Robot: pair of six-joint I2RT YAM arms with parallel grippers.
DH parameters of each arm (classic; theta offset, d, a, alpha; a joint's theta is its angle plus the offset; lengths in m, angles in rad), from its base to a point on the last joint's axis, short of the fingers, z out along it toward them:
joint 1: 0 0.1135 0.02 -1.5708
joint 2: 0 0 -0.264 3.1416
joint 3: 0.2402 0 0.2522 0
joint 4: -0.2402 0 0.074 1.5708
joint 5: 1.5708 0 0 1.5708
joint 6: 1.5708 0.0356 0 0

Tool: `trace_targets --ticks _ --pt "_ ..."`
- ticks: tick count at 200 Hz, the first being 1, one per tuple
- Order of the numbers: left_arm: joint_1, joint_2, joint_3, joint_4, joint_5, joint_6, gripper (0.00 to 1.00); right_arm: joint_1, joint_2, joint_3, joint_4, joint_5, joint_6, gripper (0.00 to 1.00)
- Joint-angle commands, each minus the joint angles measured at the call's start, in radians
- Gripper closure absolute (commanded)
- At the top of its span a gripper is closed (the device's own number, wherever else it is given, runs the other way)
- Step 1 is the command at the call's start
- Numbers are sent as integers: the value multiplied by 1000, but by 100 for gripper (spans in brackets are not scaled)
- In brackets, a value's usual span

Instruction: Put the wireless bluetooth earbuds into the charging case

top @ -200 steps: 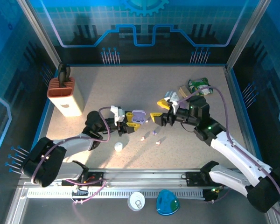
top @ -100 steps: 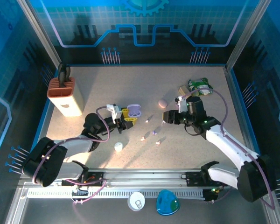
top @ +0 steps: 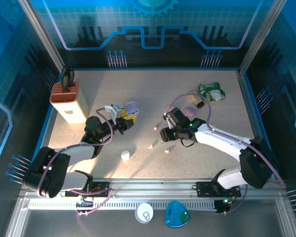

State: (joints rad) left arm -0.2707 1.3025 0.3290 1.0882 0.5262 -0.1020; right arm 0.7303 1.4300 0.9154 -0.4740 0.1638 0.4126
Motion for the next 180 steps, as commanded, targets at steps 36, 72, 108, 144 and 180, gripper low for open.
trace_targets --ticks 36,72,108,144,180 --pt "76 -17 39 -37 -37 -24 71 143 185 165 -231 296 115 43" --pt "94 -28 33 -46 -53 -19 70 196 309 255 -289 348 112 43" --pt "101 -30 26 -44 -51 -25 70 229 417 350 -350 399 109 47" --pt "105 -40 21 -46 -51 -27 70 234 489 394 -376 413 110 51" --pt "106 -39 22 -45 -43 -31 70 236 544 426 -388 406 111 57"
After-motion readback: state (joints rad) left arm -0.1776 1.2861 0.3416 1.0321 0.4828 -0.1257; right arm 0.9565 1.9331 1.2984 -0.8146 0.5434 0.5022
